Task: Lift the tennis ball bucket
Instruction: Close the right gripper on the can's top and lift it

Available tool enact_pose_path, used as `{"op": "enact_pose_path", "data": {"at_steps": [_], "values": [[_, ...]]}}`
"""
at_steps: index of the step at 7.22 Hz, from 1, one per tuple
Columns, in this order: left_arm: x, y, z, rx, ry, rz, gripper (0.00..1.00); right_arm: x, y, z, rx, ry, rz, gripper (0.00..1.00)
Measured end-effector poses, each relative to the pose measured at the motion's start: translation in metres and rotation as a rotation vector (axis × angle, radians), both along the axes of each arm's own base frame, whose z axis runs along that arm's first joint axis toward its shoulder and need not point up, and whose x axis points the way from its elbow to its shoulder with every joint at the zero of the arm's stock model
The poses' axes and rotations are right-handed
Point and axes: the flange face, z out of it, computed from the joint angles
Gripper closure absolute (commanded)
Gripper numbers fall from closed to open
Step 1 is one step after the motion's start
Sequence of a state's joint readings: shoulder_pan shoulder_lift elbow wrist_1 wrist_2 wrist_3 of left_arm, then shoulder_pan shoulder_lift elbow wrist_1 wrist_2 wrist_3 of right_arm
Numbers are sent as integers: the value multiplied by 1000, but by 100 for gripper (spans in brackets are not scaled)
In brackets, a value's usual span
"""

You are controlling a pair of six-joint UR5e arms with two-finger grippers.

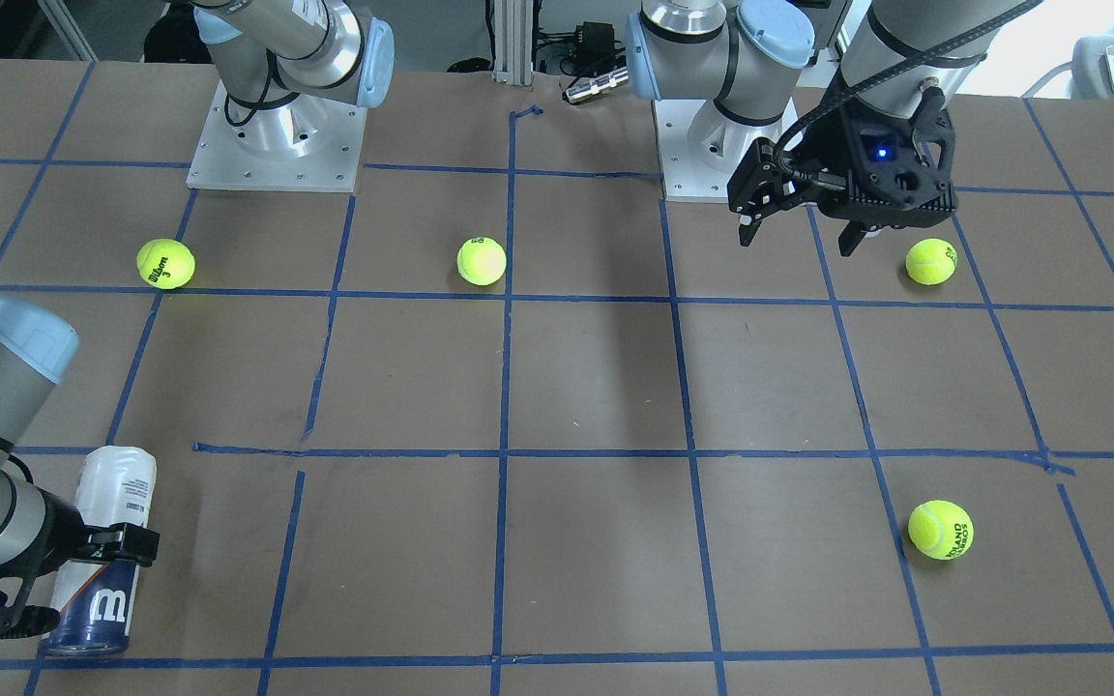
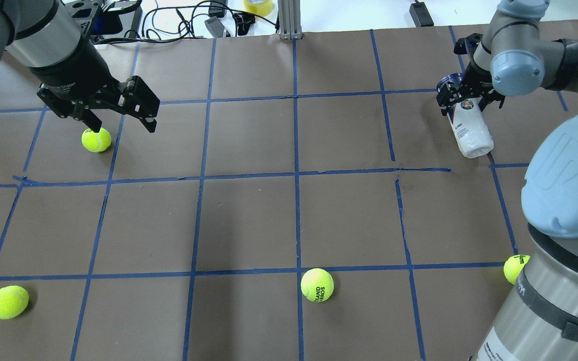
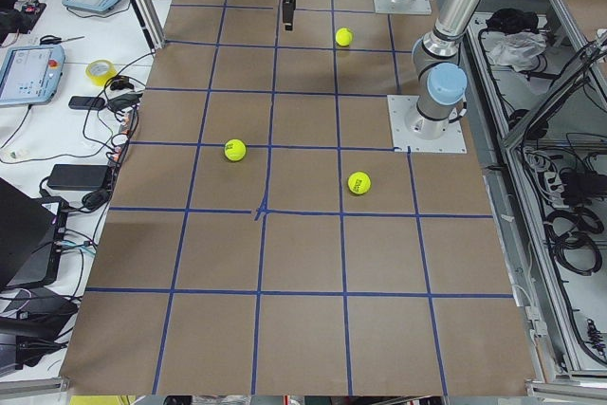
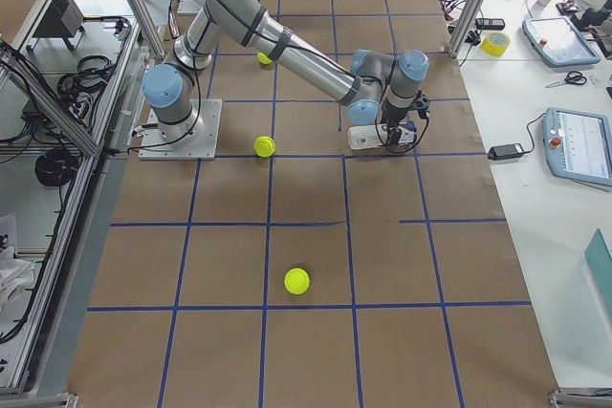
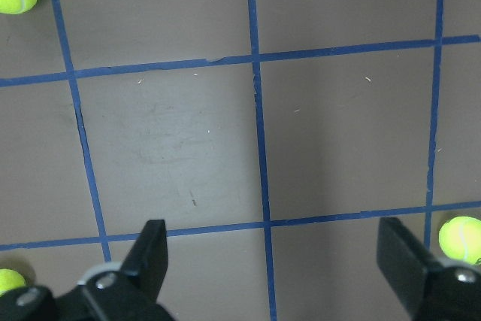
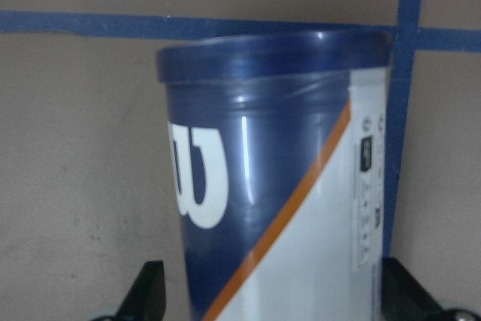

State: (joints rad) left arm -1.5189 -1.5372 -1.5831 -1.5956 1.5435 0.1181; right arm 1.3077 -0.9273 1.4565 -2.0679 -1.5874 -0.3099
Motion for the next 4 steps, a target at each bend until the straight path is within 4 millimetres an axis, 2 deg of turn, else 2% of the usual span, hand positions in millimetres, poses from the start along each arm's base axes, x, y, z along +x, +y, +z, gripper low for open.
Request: {"op": "enact_pose_path", "data": {"at_steps": [4], "values": [[0,0,-1,2,-1,0,0,-3,2,-9,14,-5,27,0]]}}
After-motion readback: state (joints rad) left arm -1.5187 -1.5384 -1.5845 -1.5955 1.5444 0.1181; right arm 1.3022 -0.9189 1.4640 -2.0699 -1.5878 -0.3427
